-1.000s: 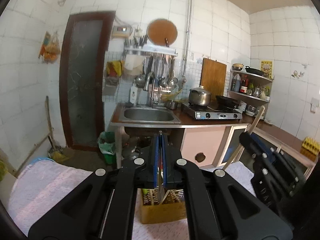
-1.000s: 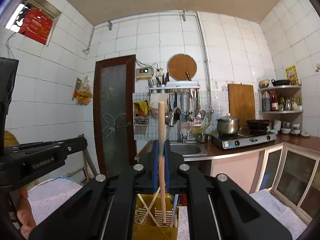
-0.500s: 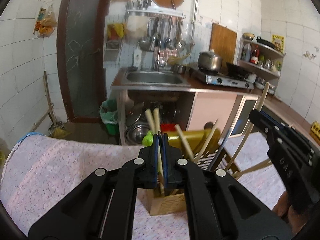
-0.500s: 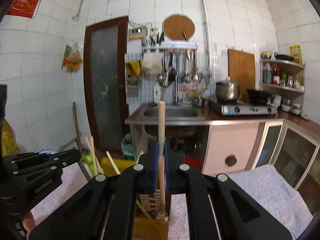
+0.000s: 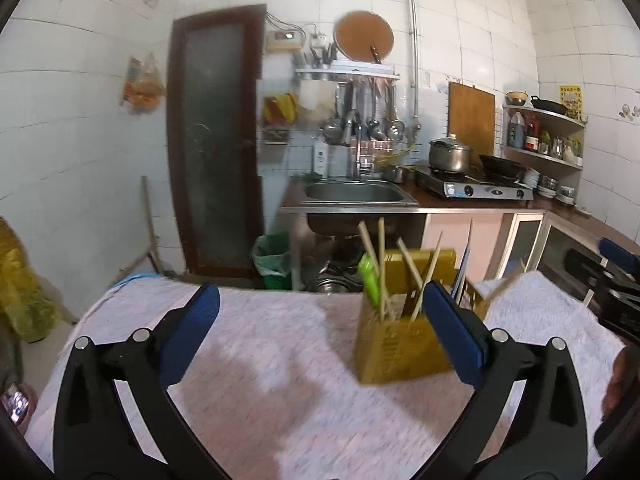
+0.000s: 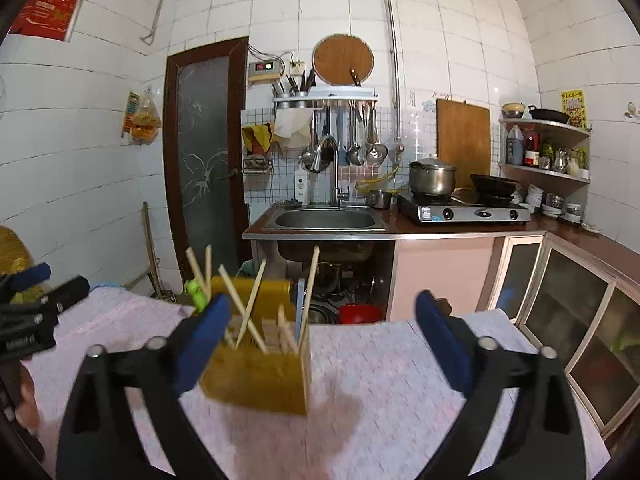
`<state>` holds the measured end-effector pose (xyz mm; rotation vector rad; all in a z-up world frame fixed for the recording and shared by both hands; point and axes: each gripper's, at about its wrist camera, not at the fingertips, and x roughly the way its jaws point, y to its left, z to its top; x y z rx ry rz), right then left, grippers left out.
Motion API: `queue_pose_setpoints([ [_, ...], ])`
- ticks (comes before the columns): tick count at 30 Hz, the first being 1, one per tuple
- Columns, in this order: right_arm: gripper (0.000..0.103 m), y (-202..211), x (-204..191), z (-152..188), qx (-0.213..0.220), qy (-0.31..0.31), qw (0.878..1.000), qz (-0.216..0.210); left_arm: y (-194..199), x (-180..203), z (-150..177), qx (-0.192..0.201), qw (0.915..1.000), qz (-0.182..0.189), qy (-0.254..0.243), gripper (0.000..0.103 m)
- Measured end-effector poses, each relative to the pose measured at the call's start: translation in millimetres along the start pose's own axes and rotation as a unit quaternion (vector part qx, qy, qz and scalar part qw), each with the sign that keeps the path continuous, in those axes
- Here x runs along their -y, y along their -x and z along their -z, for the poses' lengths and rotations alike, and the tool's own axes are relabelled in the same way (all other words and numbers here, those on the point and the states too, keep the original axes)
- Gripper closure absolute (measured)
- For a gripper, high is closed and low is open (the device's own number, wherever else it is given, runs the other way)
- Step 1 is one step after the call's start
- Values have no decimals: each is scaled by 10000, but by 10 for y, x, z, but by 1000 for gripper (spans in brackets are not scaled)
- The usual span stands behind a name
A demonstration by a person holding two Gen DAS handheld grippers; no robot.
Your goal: Organize utensils
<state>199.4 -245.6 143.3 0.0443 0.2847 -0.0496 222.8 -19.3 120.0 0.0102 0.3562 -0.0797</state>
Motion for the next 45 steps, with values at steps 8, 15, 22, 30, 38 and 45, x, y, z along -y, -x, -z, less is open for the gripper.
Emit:
queue_pose_setpoints([
  [8, 5, 569, -154, 814, -477, 42, 9987, -160, 528, -124, 790, -376, 9992, -66, 68, 5],
  [15, 5, 878, -300, 1221, -520, 33, 9984, -234, 736, -125, 1336, -397, 9991, -47, -106, 5],
  [22, 5, 1048, -480, 1359, 43, 297, 9995, -88, 856, -44, 1587, -64, 9995, -101, -299, 5],
  [30, 5, 1064, -494, 1460, 137, 357, 9993, -50, 969, -58, 1600, 233, 9994, -103, -226, 5],
  [38, 5, 1080, -477, 1528, 164, 334, 9993, -2, 970, -101, 1603, 280, 9995, -108, -124, 5],
  [45, 5, 1100, -464, 1527, 193, 318, 9993, 19, 973, -109, 1608, 287, 9995, -83, -125, 5],
])
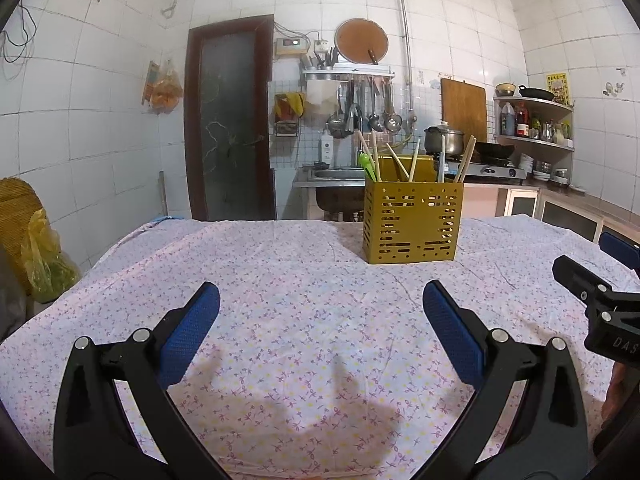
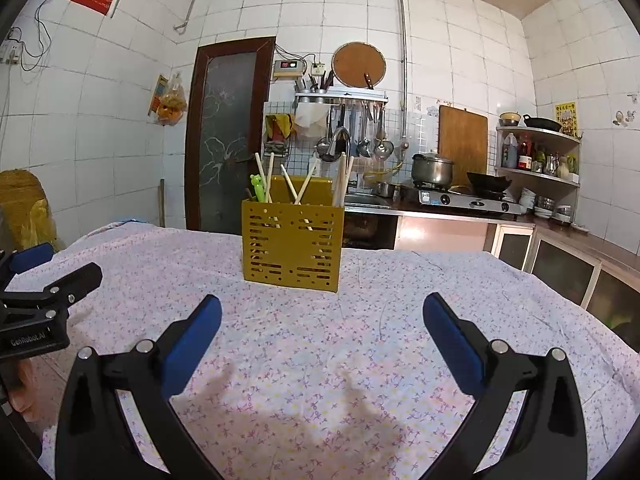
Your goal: Organize utensils
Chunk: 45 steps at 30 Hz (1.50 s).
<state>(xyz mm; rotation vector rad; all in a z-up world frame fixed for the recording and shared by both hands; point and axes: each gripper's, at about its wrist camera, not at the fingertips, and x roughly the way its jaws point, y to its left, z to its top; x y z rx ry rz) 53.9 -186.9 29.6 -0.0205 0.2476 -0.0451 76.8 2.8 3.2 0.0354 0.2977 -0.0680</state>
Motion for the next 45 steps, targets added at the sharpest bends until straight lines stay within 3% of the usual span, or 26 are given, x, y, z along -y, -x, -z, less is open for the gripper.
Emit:
queue_pose_setpoints([
  [45, 5, -25, 52, 5, -64, -100, 9998, 140, -19, -34, -1, 3, 10000, -3, -3, 5],
])
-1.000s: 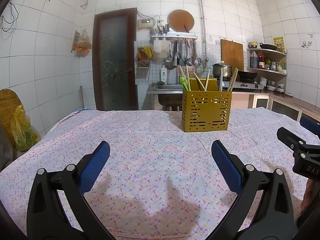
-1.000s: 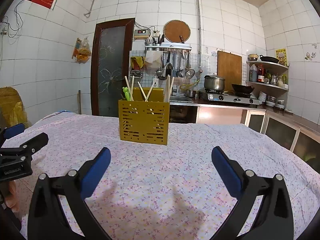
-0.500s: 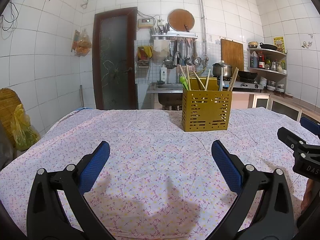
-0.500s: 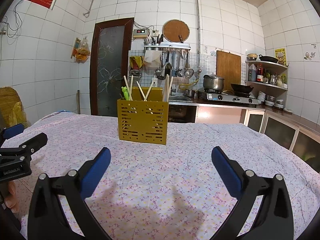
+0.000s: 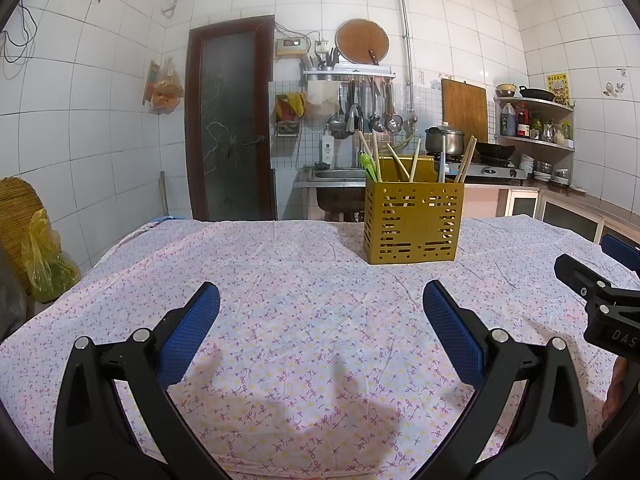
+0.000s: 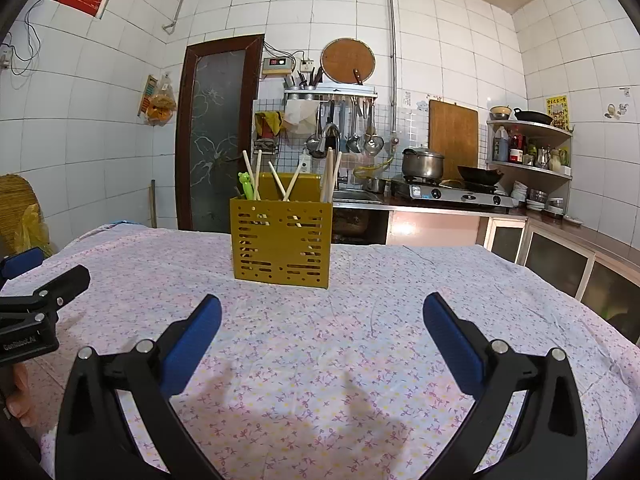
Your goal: Organize utensils
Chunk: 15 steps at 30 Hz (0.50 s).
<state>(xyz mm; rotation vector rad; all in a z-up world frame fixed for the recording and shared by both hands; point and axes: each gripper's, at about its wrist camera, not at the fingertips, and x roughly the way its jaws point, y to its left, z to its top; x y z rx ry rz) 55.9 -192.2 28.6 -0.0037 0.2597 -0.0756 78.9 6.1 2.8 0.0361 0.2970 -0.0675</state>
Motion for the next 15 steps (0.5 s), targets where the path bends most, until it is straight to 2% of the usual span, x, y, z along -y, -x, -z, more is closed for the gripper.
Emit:
queue_pose_setpoints([
  [15, 5, -9, -4, 13, -12, -13, 10000, 37, 25, -2, -49, 25, 10000, -9, 4, 5],
])
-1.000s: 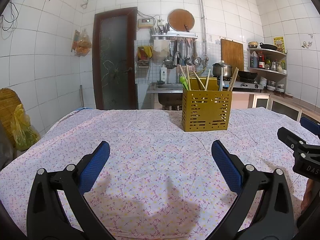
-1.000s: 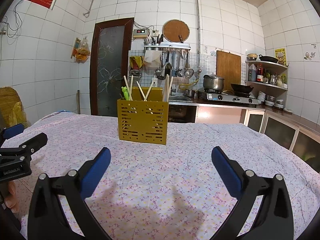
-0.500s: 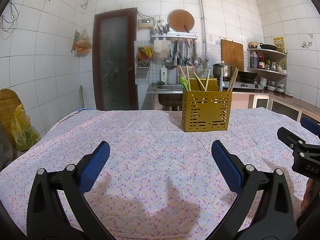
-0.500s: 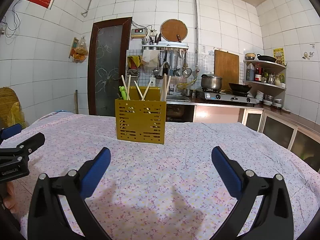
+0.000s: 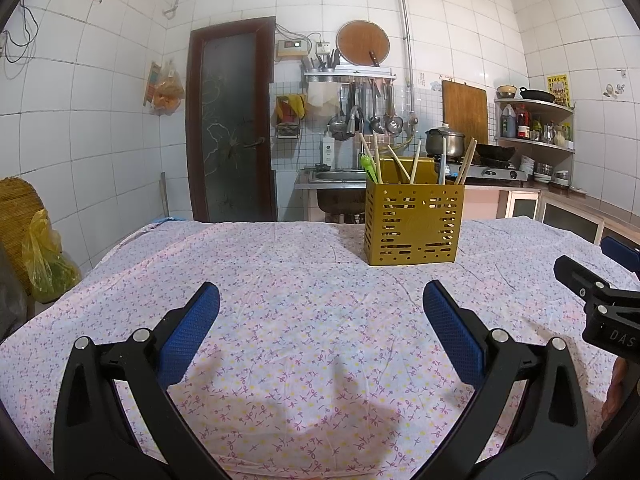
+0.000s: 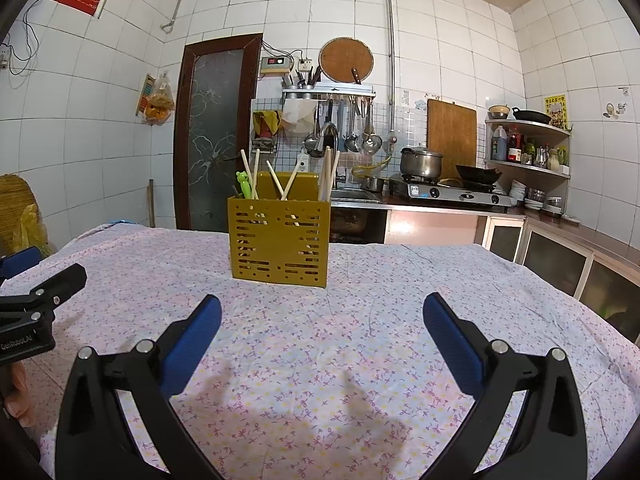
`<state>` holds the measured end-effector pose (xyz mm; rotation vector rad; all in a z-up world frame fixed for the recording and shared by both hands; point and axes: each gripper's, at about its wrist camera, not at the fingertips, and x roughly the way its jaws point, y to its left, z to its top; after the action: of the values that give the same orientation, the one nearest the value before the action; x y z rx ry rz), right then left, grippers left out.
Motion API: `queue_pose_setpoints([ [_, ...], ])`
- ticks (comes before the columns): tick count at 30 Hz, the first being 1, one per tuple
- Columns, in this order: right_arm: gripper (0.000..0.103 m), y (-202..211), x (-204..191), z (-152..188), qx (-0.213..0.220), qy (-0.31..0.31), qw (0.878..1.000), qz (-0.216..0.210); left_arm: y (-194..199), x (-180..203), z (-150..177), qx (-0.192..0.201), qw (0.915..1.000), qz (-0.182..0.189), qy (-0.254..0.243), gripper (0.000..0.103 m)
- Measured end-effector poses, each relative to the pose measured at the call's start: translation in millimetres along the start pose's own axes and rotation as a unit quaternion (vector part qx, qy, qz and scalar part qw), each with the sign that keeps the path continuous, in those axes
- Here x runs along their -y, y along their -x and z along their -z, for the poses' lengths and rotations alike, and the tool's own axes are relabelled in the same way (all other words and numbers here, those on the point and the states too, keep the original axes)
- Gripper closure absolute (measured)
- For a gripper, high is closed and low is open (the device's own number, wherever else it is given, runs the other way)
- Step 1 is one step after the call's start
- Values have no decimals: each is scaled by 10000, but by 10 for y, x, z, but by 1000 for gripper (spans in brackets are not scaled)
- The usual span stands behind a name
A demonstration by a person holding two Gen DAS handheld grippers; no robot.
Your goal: Organize utensils
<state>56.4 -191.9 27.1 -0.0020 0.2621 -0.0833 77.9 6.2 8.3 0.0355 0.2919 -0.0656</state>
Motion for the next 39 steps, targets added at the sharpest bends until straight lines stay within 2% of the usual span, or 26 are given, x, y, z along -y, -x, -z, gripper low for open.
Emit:
queue_pose_setpoints([
  [39, 5, -8, -1, 8, 1, 10, 10000, 7, 41, -11, -29, 93, 10000, 10, 22, 5],
])
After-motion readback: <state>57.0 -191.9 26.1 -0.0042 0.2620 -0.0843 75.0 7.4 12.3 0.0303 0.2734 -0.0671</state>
